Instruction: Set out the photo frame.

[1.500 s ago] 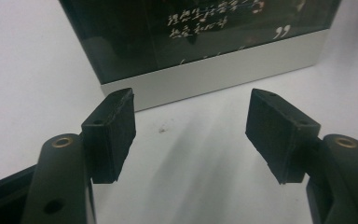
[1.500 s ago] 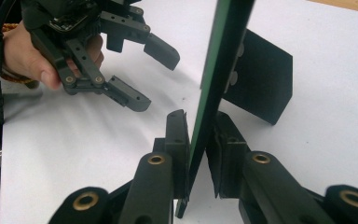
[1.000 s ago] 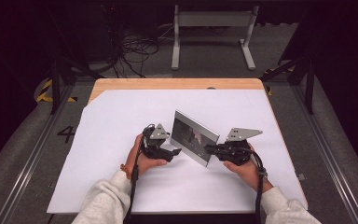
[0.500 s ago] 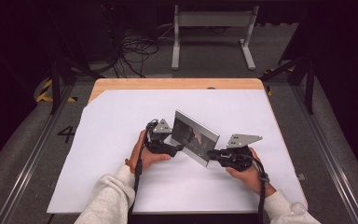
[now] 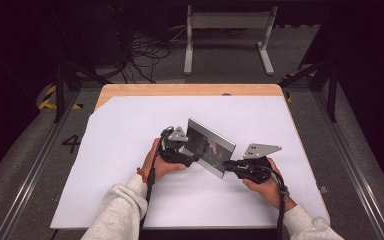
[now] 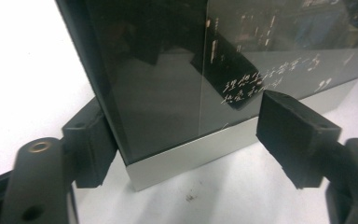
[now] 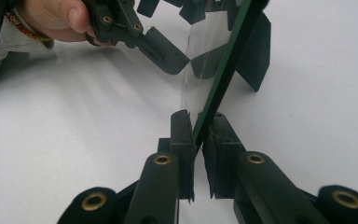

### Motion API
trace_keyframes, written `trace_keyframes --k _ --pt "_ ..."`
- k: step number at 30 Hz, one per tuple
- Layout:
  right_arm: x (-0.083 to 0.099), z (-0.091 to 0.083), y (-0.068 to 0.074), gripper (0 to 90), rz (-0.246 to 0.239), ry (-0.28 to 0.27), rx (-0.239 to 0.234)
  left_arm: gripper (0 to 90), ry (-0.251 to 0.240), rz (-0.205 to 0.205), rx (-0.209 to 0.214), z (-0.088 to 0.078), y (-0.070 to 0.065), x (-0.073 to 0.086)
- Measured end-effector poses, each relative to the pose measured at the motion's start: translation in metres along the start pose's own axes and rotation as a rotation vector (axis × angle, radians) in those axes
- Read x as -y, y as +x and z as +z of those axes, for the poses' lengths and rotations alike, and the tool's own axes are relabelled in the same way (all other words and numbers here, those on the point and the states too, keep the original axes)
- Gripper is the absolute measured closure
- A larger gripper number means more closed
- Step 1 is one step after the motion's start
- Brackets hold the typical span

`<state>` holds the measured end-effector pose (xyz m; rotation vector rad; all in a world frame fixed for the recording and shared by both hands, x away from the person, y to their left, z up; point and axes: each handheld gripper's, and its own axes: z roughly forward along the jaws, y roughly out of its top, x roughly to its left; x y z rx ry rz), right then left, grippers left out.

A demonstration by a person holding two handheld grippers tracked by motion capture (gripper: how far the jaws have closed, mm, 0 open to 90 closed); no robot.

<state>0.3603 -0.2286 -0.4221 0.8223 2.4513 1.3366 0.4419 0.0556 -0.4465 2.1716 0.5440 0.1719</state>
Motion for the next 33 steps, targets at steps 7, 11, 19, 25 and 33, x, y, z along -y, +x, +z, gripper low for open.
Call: trace_keyframes --k 7,11,19,25,33 --pt "0.002 -0.003 -0.006 82.7 0.023 -0.005 0.017 34.9 0.028 0.009 -0.002 -0.008 -0.004 0.003" --pt "0.002 -0.002 -0.006 82.5 0.030 -0.010 0.021 42.4 0.026 0.011 -0.009 -0.015 -0.005 0.007" --pt "0.001 0.000 -0.010 80.3 0.052 -0.020 0.015 50.7 0.057 0.010 -0.022 -0.025 -0.010 0.012" --pt "0.001 0.002 -0.015 78.2 0.086 -0.032 0.013 52.6 0.068 0.012 -0.021 -0.030 -0.016 0.016" --pt "0.000 0.005 -0.019 75.5 0.114 -0.047 0.013 54.4 0.074 0.012 -0.017 -0.035 -0.022 0.019"
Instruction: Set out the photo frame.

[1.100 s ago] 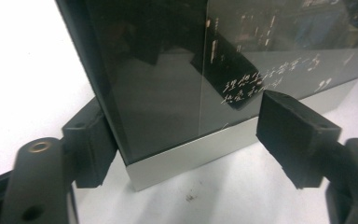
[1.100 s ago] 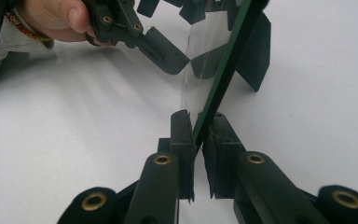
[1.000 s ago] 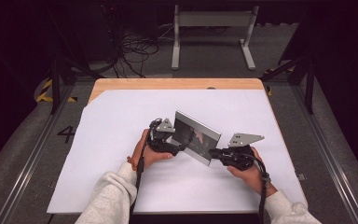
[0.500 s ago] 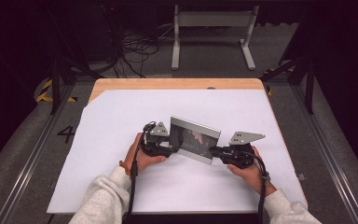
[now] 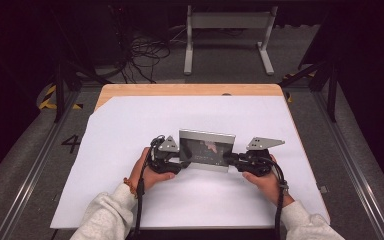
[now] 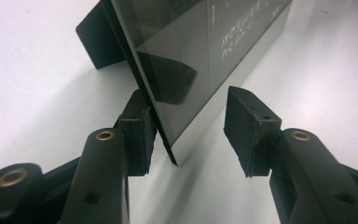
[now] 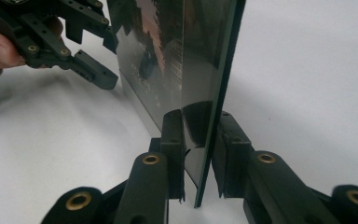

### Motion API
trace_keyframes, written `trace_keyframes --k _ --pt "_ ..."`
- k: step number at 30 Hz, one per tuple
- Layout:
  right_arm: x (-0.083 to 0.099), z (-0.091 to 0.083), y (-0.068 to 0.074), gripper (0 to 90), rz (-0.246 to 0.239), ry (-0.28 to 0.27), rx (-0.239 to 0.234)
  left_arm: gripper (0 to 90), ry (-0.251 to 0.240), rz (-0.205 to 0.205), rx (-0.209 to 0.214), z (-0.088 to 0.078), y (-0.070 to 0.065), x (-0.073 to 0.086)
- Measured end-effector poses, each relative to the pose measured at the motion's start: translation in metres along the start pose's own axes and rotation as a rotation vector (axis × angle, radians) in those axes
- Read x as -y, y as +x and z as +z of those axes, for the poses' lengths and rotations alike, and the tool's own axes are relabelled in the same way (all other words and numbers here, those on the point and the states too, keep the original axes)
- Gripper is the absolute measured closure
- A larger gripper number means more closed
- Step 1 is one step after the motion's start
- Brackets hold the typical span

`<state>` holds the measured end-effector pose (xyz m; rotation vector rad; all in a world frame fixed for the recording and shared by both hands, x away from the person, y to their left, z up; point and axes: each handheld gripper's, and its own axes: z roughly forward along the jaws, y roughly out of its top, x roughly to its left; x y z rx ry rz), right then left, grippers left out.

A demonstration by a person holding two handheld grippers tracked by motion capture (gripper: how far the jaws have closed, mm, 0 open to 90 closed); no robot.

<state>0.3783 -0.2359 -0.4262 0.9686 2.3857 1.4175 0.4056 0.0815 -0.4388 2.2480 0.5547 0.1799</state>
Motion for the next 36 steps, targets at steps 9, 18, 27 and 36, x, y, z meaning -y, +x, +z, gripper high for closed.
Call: trace_keyframes --k 9,18,27,36 --pt "-0.001 0.003 -0.003 73.6 0.020 -0.012 0.000 53.9 0.010 0.008 -0.015 -0.002 -0.005 0.002" --pt "0.000 0.004 0.000 70.3 -0.014 -0.004 0.031 45.4 -0.011 0.020 -0.016 -0.005 -0.007 0.004" --pt "-0.003 -0.002 0.006 73.2 -0.100 -0.005 0.098 48.2 -0.036 0.031 -0.030 -0.016 -0.009 0.008" --pt "-0.003 -0.002 0.005 75.6 -0.102 -0.011 0.099 56.6 -0.032 0.033 -0.044 -0.018 -0.010 0.009"
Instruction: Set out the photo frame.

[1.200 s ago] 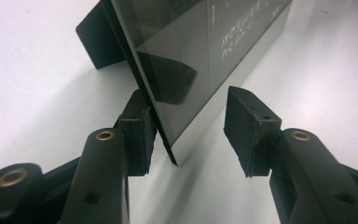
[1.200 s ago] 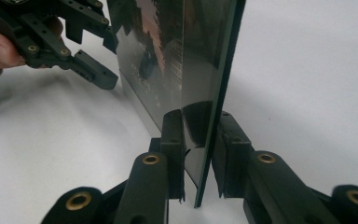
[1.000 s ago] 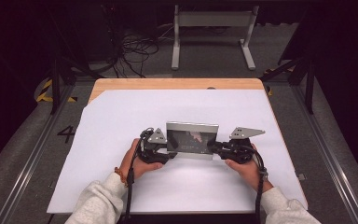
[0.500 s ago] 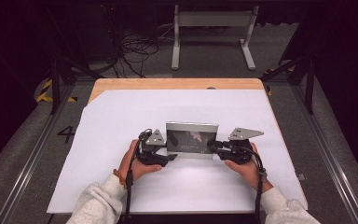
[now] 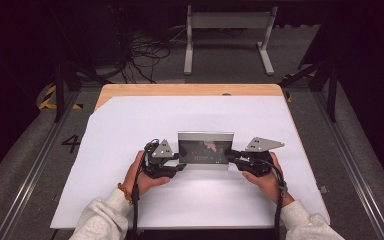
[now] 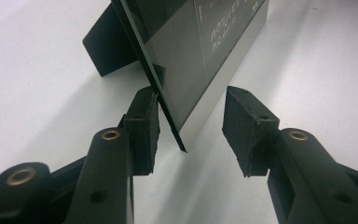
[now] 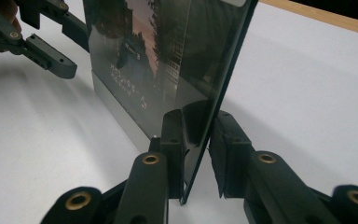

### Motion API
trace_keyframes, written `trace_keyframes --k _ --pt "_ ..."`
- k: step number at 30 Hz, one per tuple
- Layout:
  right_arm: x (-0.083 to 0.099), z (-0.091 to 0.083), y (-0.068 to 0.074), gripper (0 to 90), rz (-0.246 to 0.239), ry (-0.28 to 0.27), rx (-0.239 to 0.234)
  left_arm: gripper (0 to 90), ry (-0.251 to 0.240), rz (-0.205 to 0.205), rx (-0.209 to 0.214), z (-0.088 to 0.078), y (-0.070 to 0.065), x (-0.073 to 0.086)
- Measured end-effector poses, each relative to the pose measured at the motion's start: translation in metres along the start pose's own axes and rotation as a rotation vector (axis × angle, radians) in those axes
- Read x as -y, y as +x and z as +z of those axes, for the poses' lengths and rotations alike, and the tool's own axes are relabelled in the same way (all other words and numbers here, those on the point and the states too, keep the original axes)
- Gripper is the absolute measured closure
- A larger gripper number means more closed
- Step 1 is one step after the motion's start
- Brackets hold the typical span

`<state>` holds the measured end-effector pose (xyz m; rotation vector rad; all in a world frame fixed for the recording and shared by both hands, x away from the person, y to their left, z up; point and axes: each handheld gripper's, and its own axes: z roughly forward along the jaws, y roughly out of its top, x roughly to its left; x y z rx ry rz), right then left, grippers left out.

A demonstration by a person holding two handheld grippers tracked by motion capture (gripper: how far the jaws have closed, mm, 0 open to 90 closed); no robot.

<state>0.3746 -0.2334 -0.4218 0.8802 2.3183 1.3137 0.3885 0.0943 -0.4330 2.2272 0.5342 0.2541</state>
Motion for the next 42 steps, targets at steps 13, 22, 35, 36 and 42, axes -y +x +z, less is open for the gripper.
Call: trace_keyframes --k 13,22,35,36,42 --pt "0.002 -0.003 0.002 67.3 0.002 0.002 0.017 43.2 -0.026 0.002 -0.035 -0.011 0.001 0.004" --pt "0.011 -0.032 0.007 48.7 -0.108 0.040 0.095 26.6 -0.058 0.053 -0.153 -0.038 -0.012 0.024" --pt "0.040 -0.057 0.010 31.8 -0.171 0.092 0.176 18.4 -0.035 0.027 -0.182 -0.056 -0.025 0.063" --pt "0.042 -0.058 0.010 31.0 -0.170 0.097 0.179 18.3 -0.035 0.027 -0.186 -0.057 -0.025 0.066" --pt "0.051 -0.057 0.010 22.3 -0.162 0.109 0.180 16.1 -0.056 -0.020 -0.180 -0.063 -0.022 0.079"
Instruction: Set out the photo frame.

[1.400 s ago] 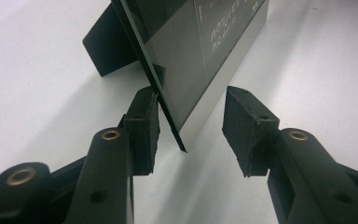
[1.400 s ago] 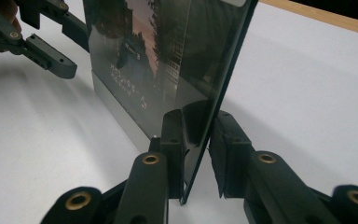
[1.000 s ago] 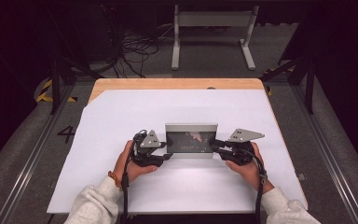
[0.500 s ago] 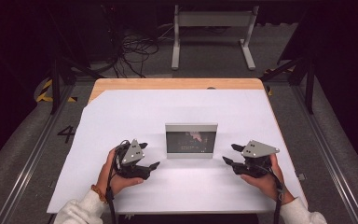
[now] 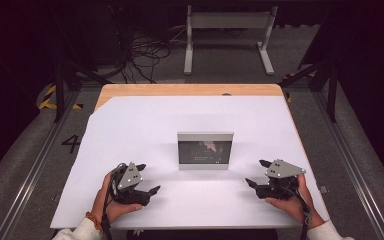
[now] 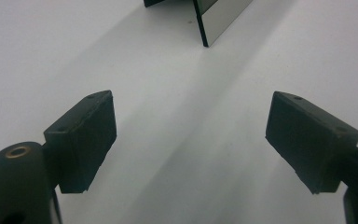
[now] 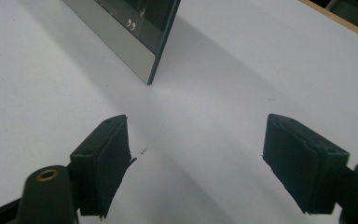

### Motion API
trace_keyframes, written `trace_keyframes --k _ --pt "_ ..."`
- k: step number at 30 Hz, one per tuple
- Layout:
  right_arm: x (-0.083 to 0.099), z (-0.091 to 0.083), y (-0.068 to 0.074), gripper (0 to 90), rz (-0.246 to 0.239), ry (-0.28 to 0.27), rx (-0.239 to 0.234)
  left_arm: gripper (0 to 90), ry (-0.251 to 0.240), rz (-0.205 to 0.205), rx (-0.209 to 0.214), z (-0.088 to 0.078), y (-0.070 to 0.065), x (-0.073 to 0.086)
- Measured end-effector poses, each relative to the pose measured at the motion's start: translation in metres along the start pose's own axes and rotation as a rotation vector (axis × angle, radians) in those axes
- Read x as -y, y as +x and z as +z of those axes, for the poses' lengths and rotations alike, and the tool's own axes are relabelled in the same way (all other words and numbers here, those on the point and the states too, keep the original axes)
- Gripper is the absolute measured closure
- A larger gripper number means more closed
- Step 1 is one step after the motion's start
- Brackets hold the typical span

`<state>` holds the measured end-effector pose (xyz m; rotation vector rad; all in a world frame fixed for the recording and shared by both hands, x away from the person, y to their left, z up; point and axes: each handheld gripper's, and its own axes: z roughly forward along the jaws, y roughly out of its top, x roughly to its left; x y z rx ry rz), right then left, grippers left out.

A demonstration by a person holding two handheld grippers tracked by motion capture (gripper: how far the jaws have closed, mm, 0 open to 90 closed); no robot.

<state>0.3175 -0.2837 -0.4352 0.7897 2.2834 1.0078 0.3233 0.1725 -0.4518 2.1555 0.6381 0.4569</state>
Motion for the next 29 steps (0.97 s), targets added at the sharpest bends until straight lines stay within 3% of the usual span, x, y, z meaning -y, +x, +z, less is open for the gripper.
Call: trace_keyframes --k 4,11,19,29 --pt "0.0002 0.0016 -0.0003 17.8 0.010 -0.003 -0.009 14.6 -0.019 -0.019 -0.004 -0.0007 0.0022 -0.0004" --pt "0.0006 0.0033 -0.0003 14.2 0.026 -0.013 -0.021 10.9 0.000 -0.013 -0.011 0.0025 0.0019 -0.0012" --pt "0.0001 0.0055 0.0019 15.0 -0.001 0.000 -0.006 11.1 -0.003 -0.015 -0.018 0.0021 0.0033 -0.0010" --pt "-0.0003 0.0055 0.0032 15.2 0.009 -0.008 -0.012 10.9 0.004 -0.021 -0.022 0.0017 0.0051 -0.0007"
